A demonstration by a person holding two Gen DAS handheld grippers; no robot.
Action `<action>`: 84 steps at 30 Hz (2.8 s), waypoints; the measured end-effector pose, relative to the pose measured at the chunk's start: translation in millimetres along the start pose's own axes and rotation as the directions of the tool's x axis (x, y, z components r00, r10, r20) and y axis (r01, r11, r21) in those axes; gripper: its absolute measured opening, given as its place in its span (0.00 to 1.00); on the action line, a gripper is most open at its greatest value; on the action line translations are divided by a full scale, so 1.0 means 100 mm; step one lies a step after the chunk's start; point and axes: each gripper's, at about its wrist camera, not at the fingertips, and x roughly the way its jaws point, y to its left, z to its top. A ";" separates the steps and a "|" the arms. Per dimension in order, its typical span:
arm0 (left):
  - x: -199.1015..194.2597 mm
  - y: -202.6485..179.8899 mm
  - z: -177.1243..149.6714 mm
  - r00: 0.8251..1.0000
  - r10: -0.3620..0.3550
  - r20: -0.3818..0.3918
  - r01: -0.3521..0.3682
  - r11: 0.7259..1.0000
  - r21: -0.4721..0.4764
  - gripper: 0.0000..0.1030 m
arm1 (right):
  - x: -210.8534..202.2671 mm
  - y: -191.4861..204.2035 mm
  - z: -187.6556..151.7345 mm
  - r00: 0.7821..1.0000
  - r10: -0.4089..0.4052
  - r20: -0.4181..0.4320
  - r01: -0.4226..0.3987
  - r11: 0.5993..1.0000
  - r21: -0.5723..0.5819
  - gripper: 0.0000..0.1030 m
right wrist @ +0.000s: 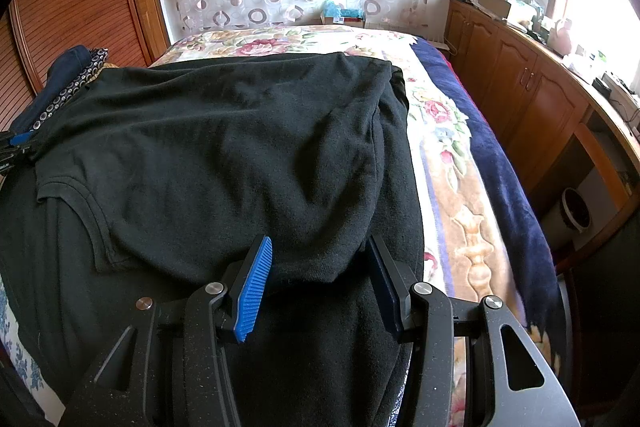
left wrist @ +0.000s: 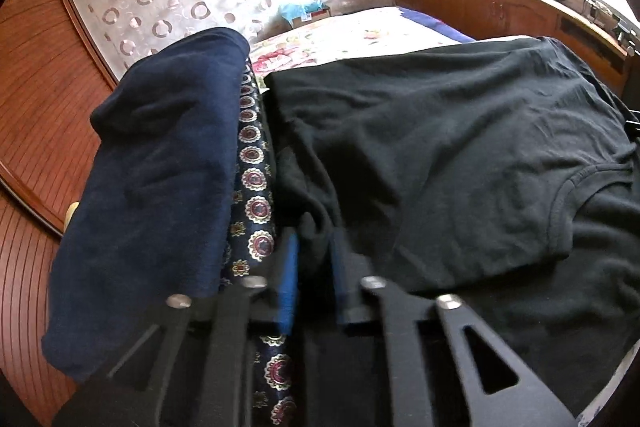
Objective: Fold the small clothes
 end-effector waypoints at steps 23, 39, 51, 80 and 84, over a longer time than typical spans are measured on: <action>-0.73 0.29 0.28 0.967 -0.108 0.229 0.139 0.982 -0.127 0.06 | -0.60 0.06 0.25 0.970 0.133 0.203 -0.138 0.990 0.014 0.08; -1.24 0.37 -0.41 0.949 -0.180 0.258 0.227 0.959 -0.170 0.06 | -1.17 0.00 -0.30 0.965 0.181 0.189 -0.184 0.983 -0.006 0.08; -1.26 0.37 -0.64 0.964 -0.168 0.208 0.207 0.961 -0.181 0.06 | -1.42 -0.05 -0.37 0.977 0.172 0.126 -0.169 0.985 -0.033 0.08; -0.66 0.26 -1.20 0.990 -0.139 0.017 0.138 0.954 -0.266 0.67 | -0.53 0.85 -0.25 0.985 0.147 0.094 -0.131 0.979 -0.157 0.46; -0.64 0.22 -1.24 0.991 -0.132 0.010 0.130 0.957 -0.259 0.67 | -0.35 0.87 -0.19 0.992 0.115 0.058 -0.106 0.984 -0.142 0.46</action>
